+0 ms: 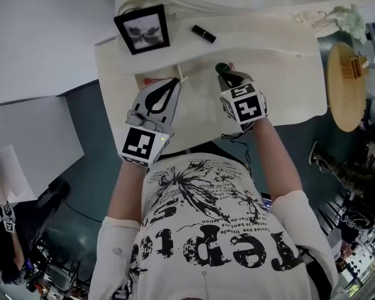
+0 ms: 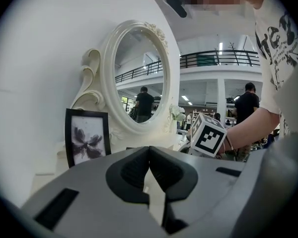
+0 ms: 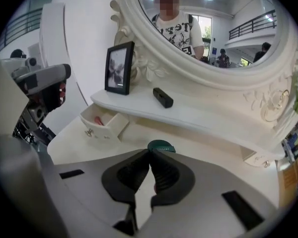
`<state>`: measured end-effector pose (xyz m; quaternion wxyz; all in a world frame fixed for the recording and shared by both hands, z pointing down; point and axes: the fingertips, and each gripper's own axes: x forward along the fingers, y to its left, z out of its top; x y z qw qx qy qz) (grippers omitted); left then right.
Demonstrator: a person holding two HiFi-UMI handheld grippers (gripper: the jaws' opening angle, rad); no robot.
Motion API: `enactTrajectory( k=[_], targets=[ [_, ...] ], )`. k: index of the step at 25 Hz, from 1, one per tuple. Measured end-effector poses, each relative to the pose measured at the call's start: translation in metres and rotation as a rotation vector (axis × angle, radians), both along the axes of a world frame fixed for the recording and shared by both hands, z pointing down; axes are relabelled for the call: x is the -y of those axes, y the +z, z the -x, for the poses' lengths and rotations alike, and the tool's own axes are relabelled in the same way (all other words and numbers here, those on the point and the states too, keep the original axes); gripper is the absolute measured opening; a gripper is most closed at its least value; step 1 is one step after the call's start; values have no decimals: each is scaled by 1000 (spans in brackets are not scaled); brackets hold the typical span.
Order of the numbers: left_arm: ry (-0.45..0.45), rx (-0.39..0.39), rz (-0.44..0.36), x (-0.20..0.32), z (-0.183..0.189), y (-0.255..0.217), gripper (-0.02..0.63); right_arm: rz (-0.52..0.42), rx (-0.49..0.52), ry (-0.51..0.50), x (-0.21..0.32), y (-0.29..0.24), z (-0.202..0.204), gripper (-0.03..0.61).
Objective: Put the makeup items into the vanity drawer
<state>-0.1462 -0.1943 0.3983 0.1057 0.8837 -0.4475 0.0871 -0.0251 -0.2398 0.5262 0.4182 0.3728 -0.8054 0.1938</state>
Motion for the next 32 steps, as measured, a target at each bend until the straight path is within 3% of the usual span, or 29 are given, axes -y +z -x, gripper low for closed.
enactTrajectory(
  k=[10,22,29,30,32],
  targets=[
    [-121,8,-42,-26,59,-21,12,-77,104,-168,-12,-55,90,32],
    [-312,16,-22,-66,134,-17,12,31,149,-416,-58,-39,196,32],
    [-388,-2,-31,-79,156,-16,12,4,119,-441,-60,-26,219,35],
    [-389,4,-27,-81,157,-15,12,-1,120,-435,-60,-26,220,47],
    [-385,10,-23,-83,156,-15,12,-4,131,-427,-60,-26,221,166]
  ],
)
